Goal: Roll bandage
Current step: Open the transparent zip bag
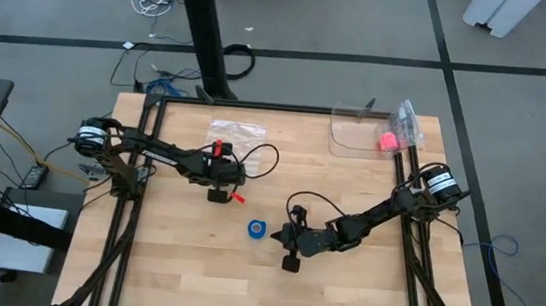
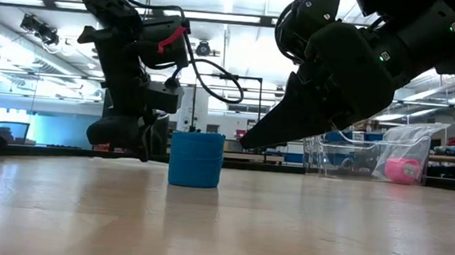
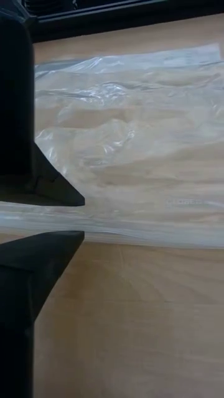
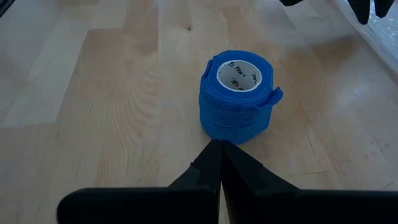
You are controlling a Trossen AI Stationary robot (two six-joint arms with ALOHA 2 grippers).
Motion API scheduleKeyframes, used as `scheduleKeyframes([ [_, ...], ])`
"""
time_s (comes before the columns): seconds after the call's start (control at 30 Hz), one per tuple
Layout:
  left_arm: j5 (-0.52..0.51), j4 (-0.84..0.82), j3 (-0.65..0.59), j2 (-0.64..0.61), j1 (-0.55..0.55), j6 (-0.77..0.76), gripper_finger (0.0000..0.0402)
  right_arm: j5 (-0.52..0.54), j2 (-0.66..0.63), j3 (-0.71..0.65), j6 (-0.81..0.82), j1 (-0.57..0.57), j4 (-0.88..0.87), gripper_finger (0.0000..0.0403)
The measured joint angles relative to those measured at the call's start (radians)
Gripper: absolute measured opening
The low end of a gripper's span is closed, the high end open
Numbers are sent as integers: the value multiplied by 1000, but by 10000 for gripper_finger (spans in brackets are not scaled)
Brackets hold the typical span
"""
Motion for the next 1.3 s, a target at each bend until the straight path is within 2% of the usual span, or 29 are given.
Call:
scheduleKeyframes([
  [0.67,1,23,0,0,0,23,81,0,0,0,1,7,0,11],
  [0.8,38,22,0,0,0,23,81,0,0,0,0,7,0,11],
  [1.03,40,22,0,-1,-8,19,86,1,0,0,0,6,0,11],
  [1.3,31,35,0,-1,32,23,90,1,0,0,3,9,1,11],
])
